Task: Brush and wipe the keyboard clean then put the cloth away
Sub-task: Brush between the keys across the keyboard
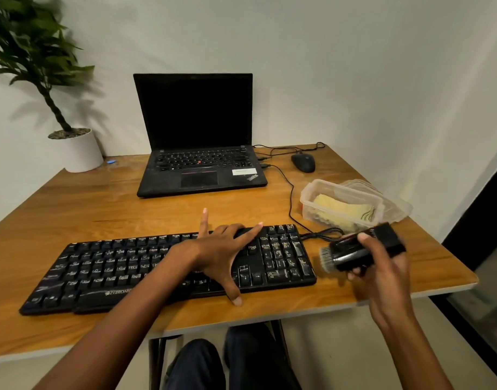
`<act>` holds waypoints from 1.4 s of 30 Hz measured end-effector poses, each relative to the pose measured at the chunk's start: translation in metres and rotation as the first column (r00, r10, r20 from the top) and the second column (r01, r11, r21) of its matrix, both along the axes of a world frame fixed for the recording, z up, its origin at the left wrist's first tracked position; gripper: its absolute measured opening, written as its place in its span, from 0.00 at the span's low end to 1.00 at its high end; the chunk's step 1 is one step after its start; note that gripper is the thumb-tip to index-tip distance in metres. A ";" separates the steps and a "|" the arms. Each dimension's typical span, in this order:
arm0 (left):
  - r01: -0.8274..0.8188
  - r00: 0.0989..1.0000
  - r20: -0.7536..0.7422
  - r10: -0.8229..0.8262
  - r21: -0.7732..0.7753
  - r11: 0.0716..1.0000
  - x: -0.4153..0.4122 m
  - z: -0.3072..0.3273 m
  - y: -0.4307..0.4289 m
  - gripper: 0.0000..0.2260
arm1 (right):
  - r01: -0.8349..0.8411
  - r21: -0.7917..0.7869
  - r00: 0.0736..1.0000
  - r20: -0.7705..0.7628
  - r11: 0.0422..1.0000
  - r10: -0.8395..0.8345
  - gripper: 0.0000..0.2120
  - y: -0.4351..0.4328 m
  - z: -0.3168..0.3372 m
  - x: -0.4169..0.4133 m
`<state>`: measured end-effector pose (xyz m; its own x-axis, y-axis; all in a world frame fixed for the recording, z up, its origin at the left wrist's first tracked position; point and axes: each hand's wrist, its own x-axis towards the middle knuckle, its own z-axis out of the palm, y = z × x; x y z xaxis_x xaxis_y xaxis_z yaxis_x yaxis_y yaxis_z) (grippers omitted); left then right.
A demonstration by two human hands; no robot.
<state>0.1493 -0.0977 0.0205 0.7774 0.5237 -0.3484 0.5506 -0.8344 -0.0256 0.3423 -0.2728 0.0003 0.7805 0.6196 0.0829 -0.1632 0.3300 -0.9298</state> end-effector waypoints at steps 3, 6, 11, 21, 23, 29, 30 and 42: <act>-0.016 0.998 0.052 0.018 -0.036 0.999 -0.002 -0.002 0.001 0.60 | -0.055 -0.087 0.971 0.228 0.995 0.073 0.13 0.014 0.006 -0.014; -0.023 0.993 0.112 0.025 -0.025 0.999 -0.003 -0.006 0.001 0.59 | -0.103 -0.152 0.894 0.418 0.983 0.159 0.14 0.025 0.005 -0.020; -0.026 0.992 0.126 0.031 -0.036 0.999 -0.003 -0.006 -0.001 0.59 | -0.111 -0.337 0.790 0.541 0.935 0.288 0.11 0.027 0.016 -0.009; -0.023 0.989 0.144 0.033 -0.068 0.997 -0.002 -0.005 -0.002 0.59 | -0.098 -0.263 0.763 0.599 0.960 0.242 0.14 0.032 0.014 -0.010; -0.023 0.989 0.144 0.032 -0.066 0.998 -0.002 -0.005 -0.003 0.59 | -0.101 -0.208 0.776 0.596 0.973 0.208 0.18 0.033 0.010 -0.011; -0.026 0.990 0.135 0.035 -0.064 0.998 -0.002 -0.005 -0.003 0.59 | -0.124 -0.201 0.797 0.564 0.972 0.218 0.12 0.034 0.007 -0.008; -0.027 0.990 0.136 0.035 -0.064 0.998 -0.002 -0.005 -0.003 0.59 | -0.097 -0.156 0.817 0.552 0.983 0.168 0.13 0.036 0.006 -0.006; -0.035 0.989 0.142 0.046 -0.077 0.996 -0.003 -0.004 -0.005 0.59 | 0.009 -0.095 0.848 0.528 0.995 0.042 0.12 0.038 -0.008 -0.006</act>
<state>0.1465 -0.1031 0.0163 0.8007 0.5329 -0.2737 0.5776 -0.8079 0.1171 0.3361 -0.2351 -0.0082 0.6236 0.6569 0.4238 0.3574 0.2426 -0.9019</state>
